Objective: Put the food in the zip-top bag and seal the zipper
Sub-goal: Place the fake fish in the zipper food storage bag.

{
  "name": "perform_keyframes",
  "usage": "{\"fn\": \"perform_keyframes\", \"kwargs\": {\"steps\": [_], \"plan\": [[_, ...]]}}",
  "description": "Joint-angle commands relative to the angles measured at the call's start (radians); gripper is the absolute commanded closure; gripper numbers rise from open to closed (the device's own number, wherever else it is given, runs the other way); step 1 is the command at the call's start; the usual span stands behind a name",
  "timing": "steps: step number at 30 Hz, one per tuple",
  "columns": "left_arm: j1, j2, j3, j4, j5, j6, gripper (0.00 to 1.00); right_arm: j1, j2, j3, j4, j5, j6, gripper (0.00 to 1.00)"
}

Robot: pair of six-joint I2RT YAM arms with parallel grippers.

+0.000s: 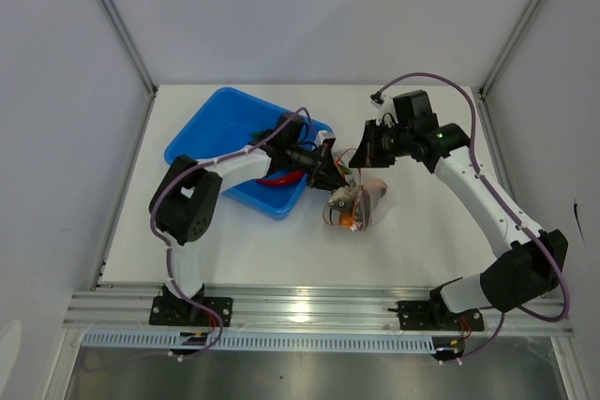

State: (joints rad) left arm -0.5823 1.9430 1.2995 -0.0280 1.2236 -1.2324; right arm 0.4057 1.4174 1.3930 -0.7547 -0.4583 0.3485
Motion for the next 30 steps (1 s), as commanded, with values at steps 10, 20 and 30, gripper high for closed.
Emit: {"fn": "perform_keyframes", "kwargs": {"steps": [10,20,30], "plan": [[0.002,-0.019,0.161,-0.384,-0.283,0.215,0.32,-0.019,0.040,0.092,0.012,-0.059,0.066,1.00],[0.001,-0.082,0.299,-0.599,-0.366,0.461,0.05,-0.083,-0.006,0.097,-0.032,-0.063,0.078,1.00],[-0.005,-0.230,0.328,-0.612,-0.336,0.542,0.14,-0.100,0.005,0.262,-0.280,0.165,0.090,1.00]]}}
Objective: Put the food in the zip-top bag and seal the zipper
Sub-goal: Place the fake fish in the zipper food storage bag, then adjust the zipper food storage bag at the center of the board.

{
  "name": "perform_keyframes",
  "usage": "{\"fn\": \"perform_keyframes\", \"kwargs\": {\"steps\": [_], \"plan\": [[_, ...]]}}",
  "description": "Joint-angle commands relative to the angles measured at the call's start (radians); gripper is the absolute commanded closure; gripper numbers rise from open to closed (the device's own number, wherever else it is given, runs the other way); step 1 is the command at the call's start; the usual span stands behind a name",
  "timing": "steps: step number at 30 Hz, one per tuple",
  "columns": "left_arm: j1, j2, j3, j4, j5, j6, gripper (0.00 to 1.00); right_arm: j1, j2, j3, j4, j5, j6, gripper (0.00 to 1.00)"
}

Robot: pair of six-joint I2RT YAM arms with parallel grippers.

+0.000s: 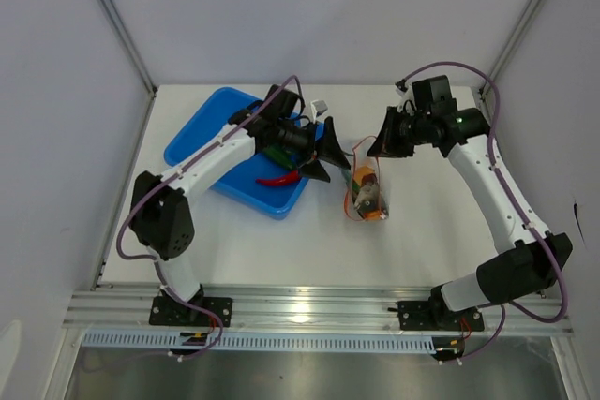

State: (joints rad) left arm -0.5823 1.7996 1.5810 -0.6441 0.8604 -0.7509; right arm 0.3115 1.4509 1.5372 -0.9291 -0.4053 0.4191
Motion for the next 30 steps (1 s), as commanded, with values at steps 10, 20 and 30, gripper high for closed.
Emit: {"fn": "perform_keyframes", "kwargs": {"steps": [10,20,30], "plan": [[-0.028,-0.069,0.118,-0.098,0.002,0.175,0.37,0.010,0.106,0.184,-0.288,0.217,0.044,1.00],[-0.073,0.023,0.201,-0.279,-0.142,0.257,0.36,-0.005,0.117,0.259,-0.263,0.145,0.060,1.00],[-0.125,0.081,0.235,-0.318,-0.219,0.294,0.38,-0.022,0.101,0.310,-0.260,0.114,0.072,1.00]]}}
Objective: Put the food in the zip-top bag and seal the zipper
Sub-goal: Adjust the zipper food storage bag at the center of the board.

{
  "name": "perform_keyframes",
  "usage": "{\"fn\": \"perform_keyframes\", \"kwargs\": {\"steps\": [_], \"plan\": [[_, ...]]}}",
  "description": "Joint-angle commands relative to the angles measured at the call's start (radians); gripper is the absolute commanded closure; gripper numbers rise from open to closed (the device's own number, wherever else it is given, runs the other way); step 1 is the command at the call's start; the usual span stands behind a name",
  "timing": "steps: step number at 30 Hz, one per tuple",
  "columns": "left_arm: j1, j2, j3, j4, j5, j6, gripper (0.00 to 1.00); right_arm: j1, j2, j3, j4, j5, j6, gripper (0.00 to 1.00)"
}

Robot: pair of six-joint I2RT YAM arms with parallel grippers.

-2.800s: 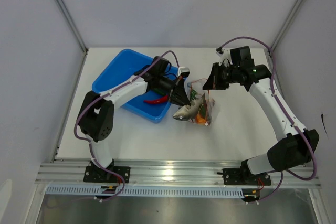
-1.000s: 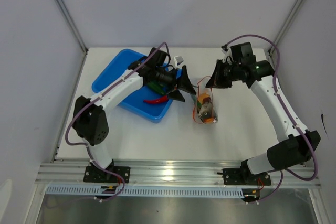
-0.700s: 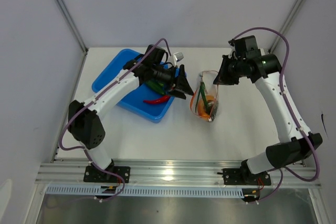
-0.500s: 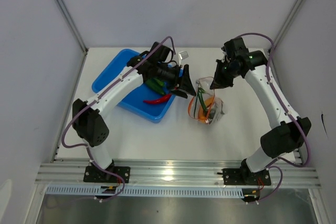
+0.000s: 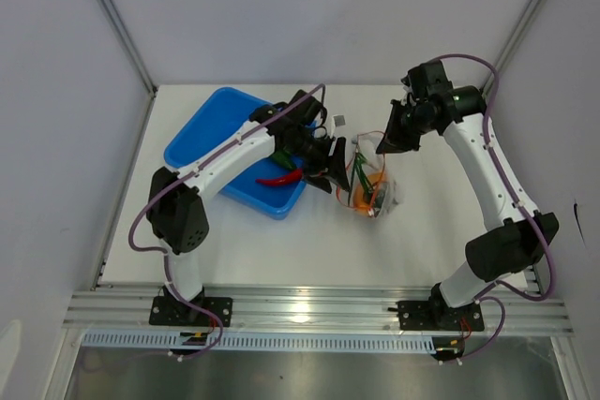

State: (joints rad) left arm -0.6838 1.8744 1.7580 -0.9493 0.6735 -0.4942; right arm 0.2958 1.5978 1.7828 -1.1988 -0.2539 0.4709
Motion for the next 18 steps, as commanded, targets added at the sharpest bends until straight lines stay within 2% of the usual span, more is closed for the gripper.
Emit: {"fn": "perform_keyframes", "kwargs": {"steps": [1,3,4,8,11,13,14,18], "plan": [[-0.026,0.011,0.060,-0.016,-0.047,0.037,0.40,-0.004,-0.047,0.064,0.015,-0.041,0.023,1.00],[-0.031,0.023,0.066,-0.017,-0.078,0.037,0.44,-0.007,-0.050,0.070,0.022,-0.045,0.026,1.00],[-0.033,0.026,0.073,-0.020,-0.118,0.039,0.51,-0.006,-0.052,0.073,0.025,-0.048,0.028,1.00],[-0.037,0.023,0.100,-0.017,-0.218,0.037,0.69,-0.007,-0.056,0.087,0.027,-0.039,0.032,1.00],[-0.037,0.022,0.100,-0.006,-0.241,0.036,0.81,-0.009,-0.061,0.086,0.030,-0.036,0.031,1.00],[-0.037,0.019,0.097,-0.005,-0.238,0.036,0.94,-0.010,-0.067,0.079,0.030,-0.030,0.032,1.00],[-0.037,0.016,0.095,-0.005,-0.232,0.037,0.98,-0.012,-0.071,0.076,0.030,-0.019,0.032,1.00],[-0.037,0.002,0.095,-0.002,-0.204,0.051,0.99,-0.020,-0.090,0.038,0.041,0.002,0.029,1.00]]}}
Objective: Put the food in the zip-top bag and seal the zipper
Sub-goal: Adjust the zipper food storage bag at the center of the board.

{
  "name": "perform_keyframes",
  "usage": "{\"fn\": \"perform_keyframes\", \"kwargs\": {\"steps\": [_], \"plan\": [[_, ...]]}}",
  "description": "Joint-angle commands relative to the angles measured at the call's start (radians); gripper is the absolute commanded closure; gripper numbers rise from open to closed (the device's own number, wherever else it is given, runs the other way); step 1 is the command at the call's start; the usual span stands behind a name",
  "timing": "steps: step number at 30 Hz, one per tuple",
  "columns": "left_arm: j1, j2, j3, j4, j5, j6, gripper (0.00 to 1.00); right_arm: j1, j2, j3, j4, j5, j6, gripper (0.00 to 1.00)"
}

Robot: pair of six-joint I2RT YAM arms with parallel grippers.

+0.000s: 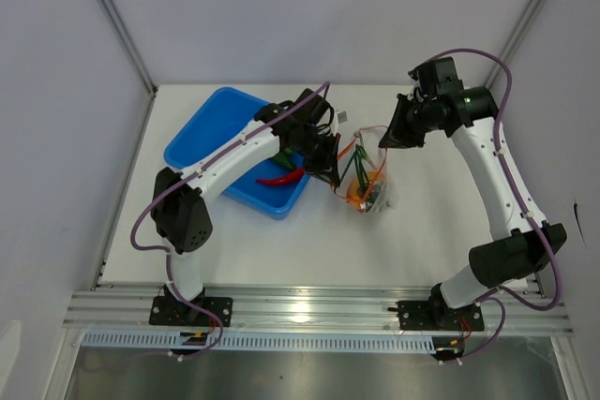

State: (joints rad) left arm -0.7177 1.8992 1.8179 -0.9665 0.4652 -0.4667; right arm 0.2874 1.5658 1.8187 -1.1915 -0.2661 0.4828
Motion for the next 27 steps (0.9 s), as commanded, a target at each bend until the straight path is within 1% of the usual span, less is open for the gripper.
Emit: {"fn": "perform_keyframes", "kwargs": {"steps": [1,5,8,14,16,17,19,20,21,22,25,27], "plan": [[-0.003,-0.026,0.037,0.020,0.013,0.025,1.00,-0.013,-0.065,-0.008,0.036,0.019,0.013,1.00],[-0.003,-0.031,0.050,0.035,0.073,0.026,1.00,-0.014,-0.087,-0.077,0.055,0.033,0.011,1.00],[-0.003,-0.011,0.063,0.038,0.116,0.026,0.99,-0.016,-0.098,-0.090,0.059,0.024,0.014,1.00],[-0.003,0.006,0.054,0.052,0.121,0.019,0.99,-0.016,-0.107,-0.073,0.052,0.005,0.019,1.00],[-0.003,0.012,0.057,0.051,0.121,0.016,0.96,-0.016,-0.107,-0.073,0.053,-0.004,0.020,1.00],[-0.003,0.014,0.061,0.051,0.121,0.016,0.91,-0.014,-0.108,-0.073,0.052,-0.005,0.020,1.00],[-0.003,0.015,0.067,0.049,0.118,0.014,0.88,-0.016,-0.108,-0.075,0.053,-0.012,0.020,1.00],[-0.003,0.015,0.066,0.049,0.119,0.013,0.80,-0.014,-0.110,-0.076,0.056,-0.012,0.020,1.00],[-0.003,0.012,0.069,0.048,0.118,0.014,0.75,-0.016,-0.110,-0.075,0.056,-0.013,0.020,1.00],[-0.003,0.009,0.067,0.045,0.115,0.016,0.72,-0.016,-0.110,-0.076,0.056,-0.013,0.020,1.00],[-0.003,-0.011,0.058,0.046,0.101,0.017,0.70,-0.014,-0.116,-0.087,0.059,-0.010,0.019,1.00],[-0.003,-0.018,0.043,0.054,0.102,0.017,0.71,-0.016,-0.119,-0.096,0.061,-0.012,0.017,1.00]]}}
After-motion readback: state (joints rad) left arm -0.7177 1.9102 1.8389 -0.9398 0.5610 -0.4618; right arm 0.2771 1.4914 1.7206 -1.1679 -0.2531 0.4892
